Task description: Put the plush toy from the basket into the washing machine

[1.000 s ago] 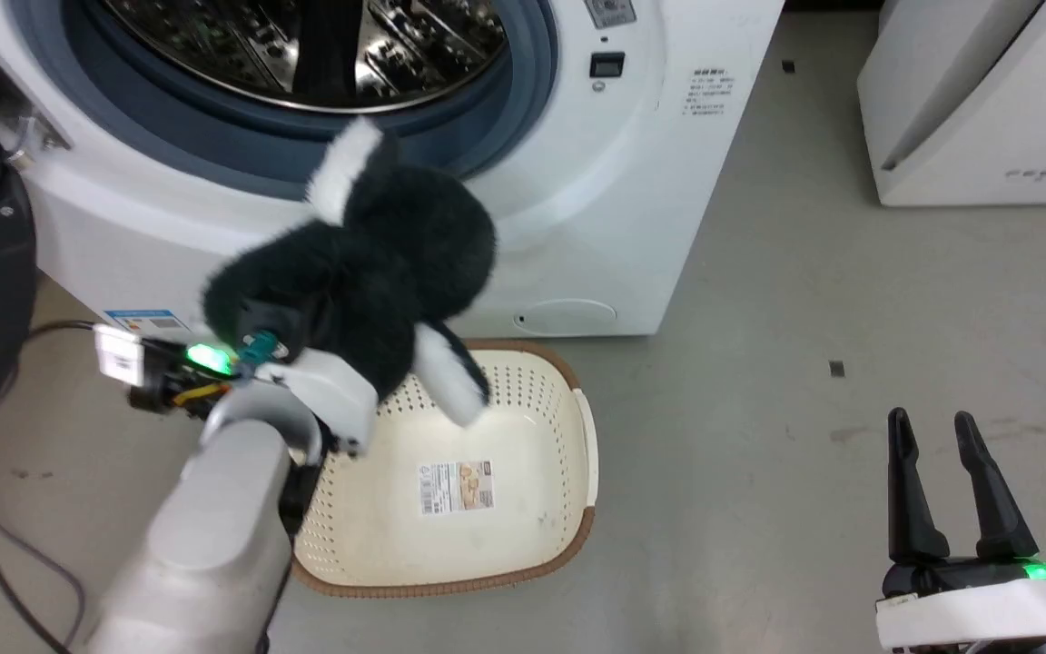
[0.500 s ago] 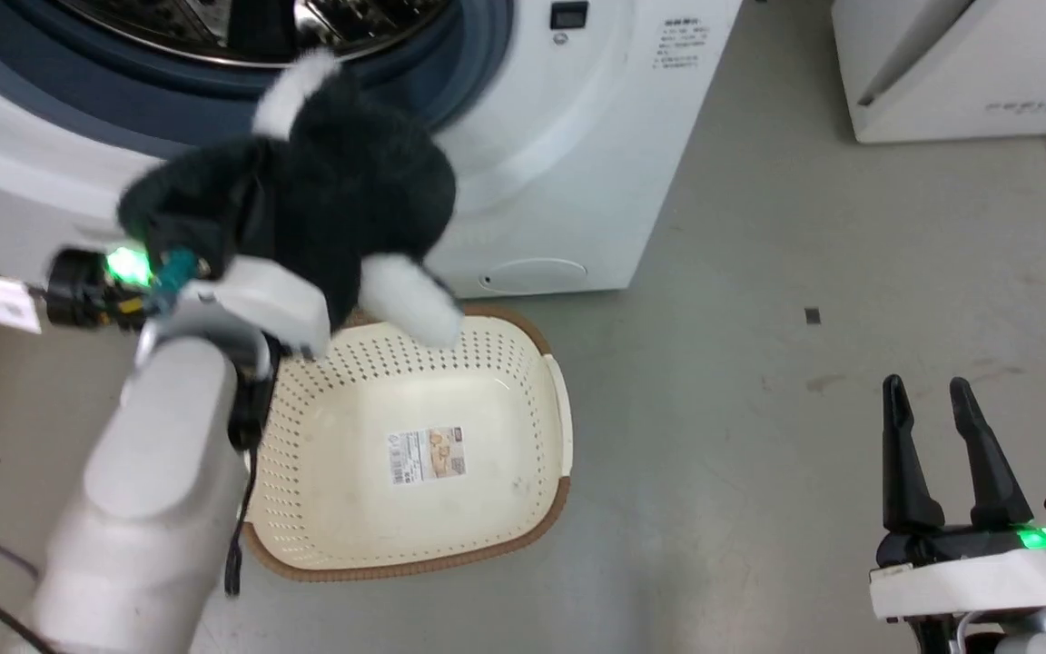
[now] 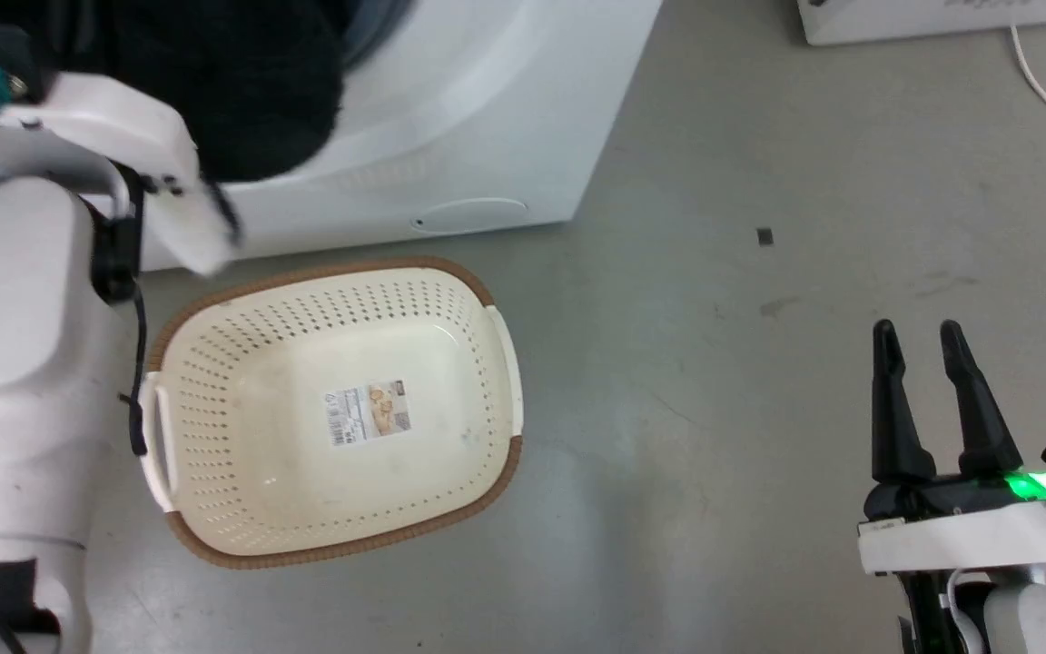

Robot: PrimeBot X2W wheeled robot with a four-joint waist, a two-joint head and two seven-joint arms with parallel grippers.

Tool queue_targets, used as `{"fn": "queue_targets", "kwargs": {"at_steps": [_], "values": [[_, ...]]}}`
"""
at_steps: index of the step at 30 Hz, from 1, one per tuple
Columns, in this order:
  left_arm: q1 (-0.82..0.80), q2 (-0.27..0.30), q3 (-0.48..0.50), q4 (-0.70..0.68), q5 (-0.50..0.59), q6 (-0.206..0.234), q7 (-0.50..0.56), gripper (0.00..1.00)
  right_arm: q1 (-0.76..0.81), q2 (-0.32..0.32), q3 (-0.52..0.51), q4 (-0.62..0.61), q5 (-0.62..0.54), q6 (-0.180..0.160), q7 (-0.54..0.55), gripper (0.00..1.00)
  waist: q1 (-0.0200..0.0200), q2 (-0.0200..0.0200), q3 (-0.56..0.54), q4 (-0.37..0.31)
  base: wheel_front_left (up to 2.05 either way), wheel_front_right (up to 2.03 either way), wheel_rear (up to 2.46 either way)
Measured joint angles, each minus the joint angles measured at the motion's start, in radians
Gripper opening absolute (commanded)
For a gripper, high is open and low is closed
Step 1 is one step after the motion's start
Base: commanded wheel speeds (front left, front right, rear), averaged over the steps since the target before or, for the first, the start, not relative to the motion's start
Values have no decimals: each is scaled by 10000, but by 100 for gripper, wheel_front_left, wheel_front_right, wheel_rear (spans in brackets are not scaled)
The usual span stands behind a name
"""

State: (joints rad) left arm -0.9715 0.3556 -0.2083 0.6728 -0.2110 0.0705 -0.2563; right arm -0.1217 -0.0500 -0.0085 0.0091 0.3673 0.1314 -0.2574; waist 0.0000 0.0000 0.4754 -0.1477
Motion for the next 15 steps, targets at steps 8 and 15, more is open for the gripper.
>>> {"fn": "queue_targets", "kwargs": {"at_steps": [8,15], "values": [[-1571,619,278,729,115,-88,0,0,-484,0,230,-104,221,0,0,100,1,0,958,-579,0,0,0],[-3011,1095,410,1325,242,-205,0,0,-749,0,382,-188,393,0,0,100,1,0,1822,-1146,0,0,0]]}}
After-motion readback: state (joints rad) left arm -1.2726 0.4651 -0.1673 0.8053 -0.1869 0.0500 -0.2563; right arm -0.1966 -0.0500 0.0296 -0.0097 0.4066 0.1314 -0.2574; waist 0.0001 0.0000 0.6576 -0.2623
